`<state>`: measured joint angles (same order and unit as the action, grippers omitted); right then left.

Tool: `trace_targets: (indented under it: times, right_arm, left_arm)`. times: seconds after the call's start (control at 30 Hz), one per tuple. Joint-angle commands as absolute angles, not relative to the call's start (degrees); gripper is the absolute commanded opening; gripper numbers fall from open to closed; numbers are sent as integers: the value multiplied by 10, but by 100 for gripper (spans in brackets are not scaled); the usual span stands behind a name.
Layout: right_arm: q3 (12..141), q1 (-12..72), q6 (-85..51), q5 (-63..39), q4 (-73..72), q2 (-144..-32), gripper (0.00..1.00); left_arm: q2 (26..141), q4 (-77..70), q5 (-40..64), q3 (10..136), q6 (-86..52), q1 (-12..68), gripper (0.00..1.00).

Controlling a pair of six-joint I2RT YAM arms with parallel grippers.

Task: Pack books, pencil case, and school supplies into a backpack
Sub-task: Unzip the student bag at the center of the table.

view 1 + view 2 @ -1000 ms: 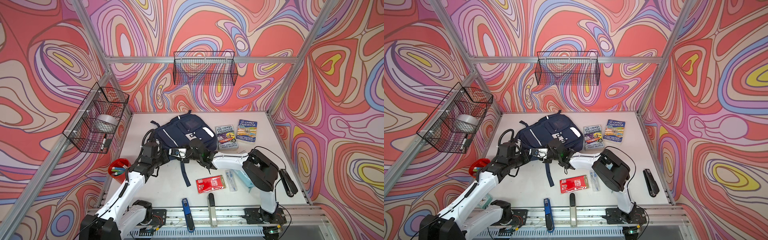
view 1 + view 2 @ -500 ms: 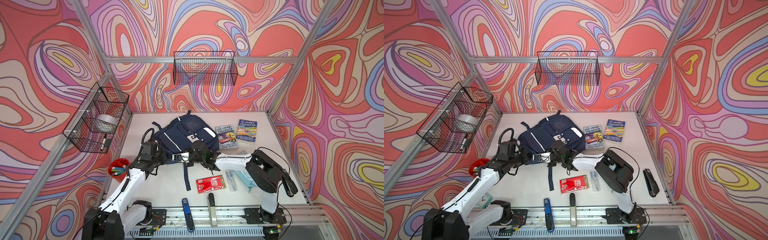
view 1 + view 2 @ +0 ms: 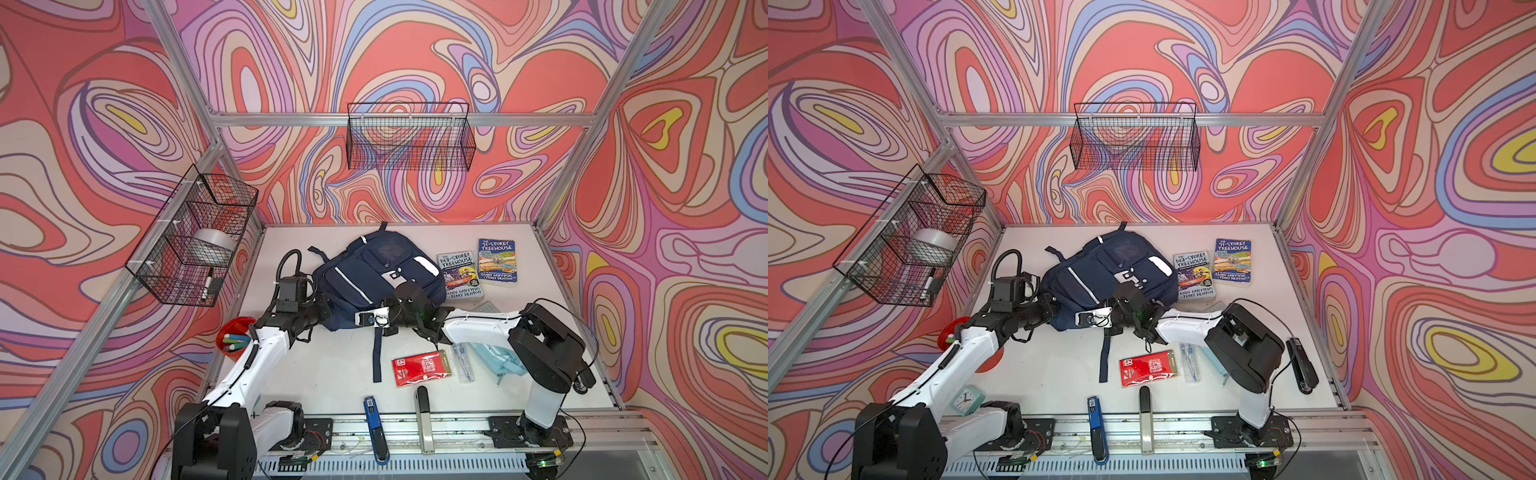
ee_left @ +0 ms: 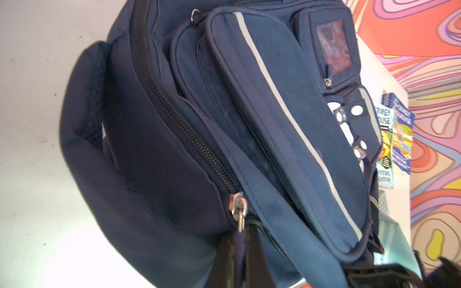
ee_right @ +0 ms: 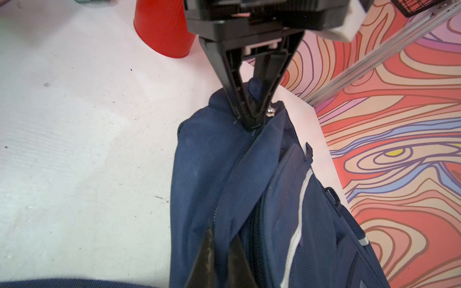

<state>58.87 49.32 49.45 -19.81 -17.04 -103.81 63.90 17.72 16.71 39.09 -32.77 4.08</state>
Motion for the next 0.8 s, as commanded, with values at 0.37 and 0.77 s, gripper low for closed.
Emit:
trace_targets:
  times: [0.37, 0.77]
  right_arm:
    - [623, 378, 505, -256, -111, -1048, 21]
    - [681, 366, 445, -185, -192, -1110, 50]
  left_arm:
    - [451, 223, 22, 341, -375, 139, 0]
    - [459, 176, 9, 305, -457, 265, 0]
